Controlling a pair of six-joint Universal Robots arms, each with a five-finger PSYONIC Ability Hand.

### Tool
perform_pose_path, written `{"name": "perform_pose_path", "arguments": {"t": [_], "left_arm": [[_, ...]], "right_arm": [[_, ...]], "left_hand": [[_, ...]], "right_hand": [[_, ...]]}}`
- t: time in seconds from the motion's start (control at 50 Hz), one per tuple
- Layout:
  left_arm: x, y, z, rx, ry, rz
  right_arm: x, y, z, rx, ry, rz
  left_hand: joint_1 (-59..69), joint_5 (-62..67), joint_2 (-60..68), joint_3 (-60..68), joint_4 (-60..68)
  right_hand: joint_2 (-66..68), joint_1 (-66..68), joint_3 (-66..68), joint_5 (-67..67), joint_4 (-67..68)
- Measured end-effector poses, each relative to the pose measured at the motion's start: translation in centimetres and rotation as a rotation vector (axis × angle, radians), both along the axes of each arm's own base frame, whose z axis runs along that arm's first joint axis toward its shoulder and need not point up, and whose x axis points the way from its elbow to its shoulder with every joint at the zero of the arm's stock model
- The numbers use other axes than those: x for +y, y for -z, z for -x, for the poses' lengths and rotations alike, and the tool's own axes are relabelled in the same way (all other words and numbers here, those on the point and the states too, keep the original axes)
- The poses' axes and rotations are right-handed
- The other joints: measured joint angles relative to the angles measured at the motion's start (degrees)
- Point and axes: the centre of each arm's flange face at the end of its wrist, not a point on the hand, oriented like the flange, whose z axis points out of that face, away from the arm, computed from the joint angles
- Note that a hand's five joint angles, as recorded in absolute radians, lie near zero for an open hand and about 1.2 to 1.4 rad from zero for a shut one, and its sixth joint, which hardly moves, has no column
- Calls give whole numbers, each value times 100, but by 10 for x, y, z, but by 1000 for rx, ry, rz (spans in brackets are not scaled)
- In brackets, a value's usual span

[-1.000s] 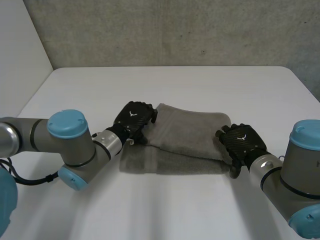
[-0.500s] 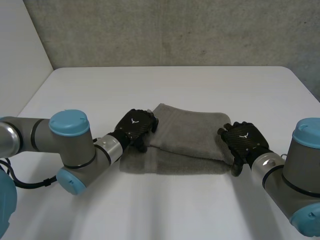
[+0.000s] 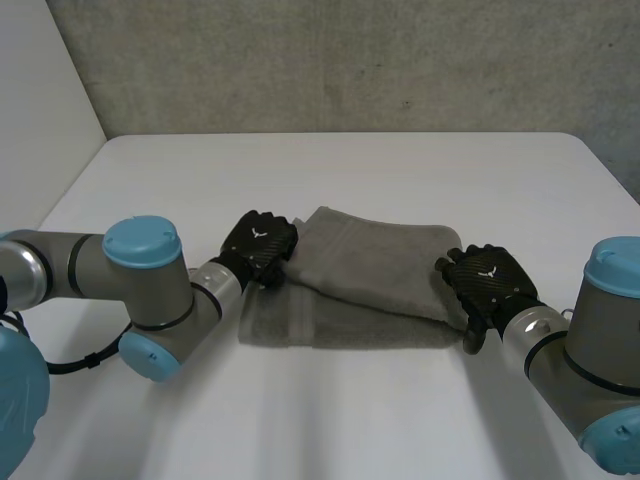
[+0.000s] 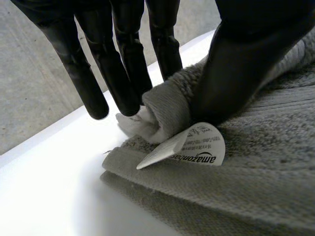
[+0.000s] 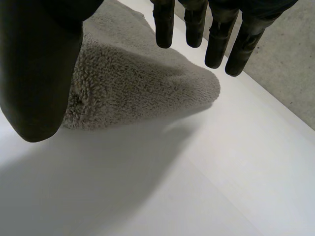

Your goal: Fold the towel.

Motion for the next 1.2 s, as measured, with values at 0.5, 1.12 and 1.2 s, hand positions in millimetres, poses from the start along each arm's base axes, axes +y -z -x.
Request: {"name": "perform_pose_path", "arguments": {"t": [0.5, 1.12, 1.2], "left_arm": [[51, -54, -33, 3, -21, 13], [101, -27, -67, -47, -57, -100], [97, -34, -70, -35, -72, -81]], "right_arm": [[4, -25, -3, -44, -48, 55], [12, -1, 4, -62, -112, -7], [10, 3, 5, -63, -110, -4]], "left_hand": [[1249, 1288, 1348, 1413, 1558], [-4164, -4317, -4237, -4160, -4204], [-4269, -4464, -4371, -4303, -4339]], "right_hand": [[0, -1, 0, 0, 0], [3943, 4057, 3932, 3955, 3810], [4942, 5096, 4965, 5002, 4856]]}}
